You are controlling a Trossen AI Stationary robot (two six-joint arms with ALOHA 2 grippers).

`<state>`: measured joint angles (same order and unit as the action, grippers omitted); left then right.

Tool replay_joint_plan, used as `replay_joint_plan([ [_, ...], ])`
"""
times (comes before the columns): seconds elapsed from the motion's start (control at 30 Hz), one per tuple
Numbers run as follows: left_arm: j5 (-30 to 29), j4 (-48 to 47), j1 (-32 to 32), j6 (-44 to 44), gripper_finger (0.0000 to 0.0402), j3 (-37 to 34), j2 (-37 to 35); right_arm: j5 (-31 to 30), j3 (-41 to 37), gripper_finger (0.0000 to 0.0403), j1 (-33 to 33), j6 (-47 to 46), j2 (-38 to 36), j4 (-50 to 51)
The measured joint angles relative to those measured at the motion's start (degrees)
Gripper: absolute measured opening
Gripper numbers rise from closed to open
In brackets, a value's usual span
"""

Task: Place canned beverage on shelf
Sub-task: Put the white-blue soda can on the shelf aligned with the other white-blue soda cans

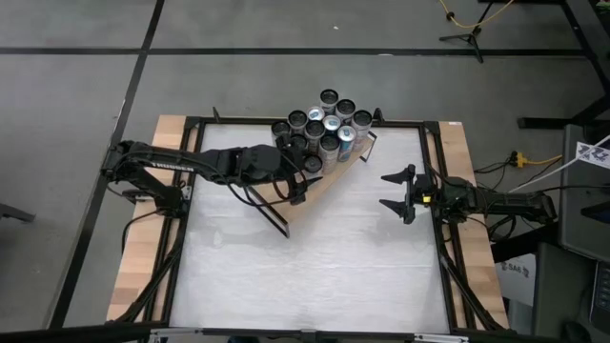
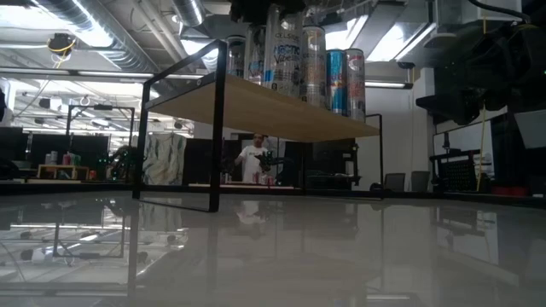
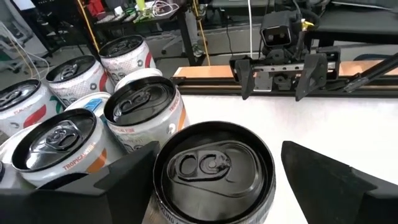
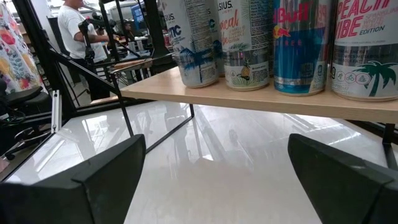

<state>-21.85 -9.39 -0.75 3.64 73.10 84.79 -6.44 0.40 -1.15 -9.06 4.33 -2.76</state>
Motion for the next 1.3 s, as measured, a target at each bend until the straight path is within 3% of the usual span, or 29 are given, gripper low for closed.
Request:
replay_joint_plan([
  [0.43, -0.11, 0.7, 0.0, 0.13, 0.0328, 0.02, -1.98, 0.0, 0.0, 0.0388, 0.0, -0.01, 0.0, 0.0],
  [0.6, 0.12, 2.86, -0.36, 4.28, 0.0328, 0.02, -2.43, 0.0, 0.0, 0.0388, 0.0, 0.0, -0.01, 0.0],
  [0.93, -0.43, 4.45, -5.01, 8.09, 0.0328, 0.02, -3.35, 0.0, 0.0, 0.0388, 0.0, -0.02, -0.01, -0.02],
  [1.17, -10.59, 0.73, -10.88, 7.21, 0.0328, 0.04, -3.71, -0.01, 0.0, 0.0388, 0.0, -0.01, 0.0, -0.04],
  [1.3, -15.01, -4.84, -13.82, 1.23, 0.0328, 0.04, -3.57, 0.0, 0.0, 0.0388, 0.01, 0.0, -0.01, -0.04],
])
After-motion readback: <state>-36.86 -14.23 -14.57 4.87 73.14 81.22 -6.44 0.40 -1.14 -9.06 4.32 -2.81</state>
